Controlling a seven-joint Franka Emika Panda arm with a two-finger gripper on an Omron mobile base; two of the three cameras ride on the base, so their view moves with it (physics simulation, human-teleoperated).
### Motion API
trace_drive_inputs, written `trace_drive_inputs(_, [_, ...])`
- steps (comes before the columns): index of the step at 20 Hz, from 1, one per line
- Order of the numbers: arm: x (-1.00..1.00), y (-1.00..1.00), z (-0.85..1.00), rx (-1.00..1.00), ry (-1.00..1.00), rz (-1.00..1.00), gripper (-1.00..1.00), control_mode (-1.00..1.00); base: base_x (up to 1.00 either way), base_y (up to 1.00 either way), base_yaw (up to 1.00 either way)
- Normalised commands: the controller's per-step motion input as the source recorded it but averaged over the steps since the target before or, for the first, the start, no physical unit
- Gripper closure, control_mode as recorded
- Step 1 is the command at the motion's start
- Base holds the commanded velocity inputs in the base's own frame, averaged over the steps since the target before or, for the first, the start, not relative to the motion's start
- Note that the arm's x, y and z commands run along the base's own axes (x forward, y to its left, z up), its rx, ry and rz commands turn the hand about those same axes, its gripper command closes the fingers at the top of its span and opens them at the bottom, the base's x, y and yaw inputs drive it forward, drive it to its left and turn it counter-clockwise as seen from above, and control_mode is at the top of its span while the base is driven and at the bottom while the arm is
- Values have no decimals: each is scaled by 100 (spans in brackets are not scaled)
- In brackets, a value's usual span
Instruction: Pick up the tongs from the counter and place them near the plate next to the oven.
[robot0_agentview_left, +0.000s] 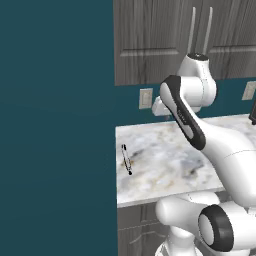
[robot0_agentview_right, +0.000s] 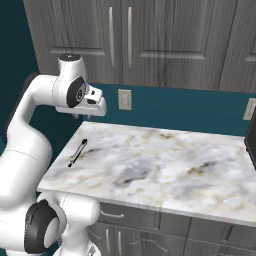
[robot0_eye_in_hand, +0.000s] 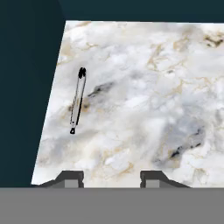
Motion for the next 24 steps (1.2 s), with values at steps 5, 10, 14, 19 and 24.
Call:
trace_drive_inputs(5, [1,22,-27,0,0,0,-100,-100,0,0,0])
trace_drive_inputs(10, [17,42,-54,3,1,1,-100,-100,0,0,0])
trace_drive_inputs(14, [25,22,-51,7,9,7,-100,-100,0,0,0])
trace_drive_inputs(19, [21,20,-54,6,6,11,-100,-100,0,0,0])
trace_drive_inputs(24, [19,35,-50,0,1,5,-100,-100,0,0,0])
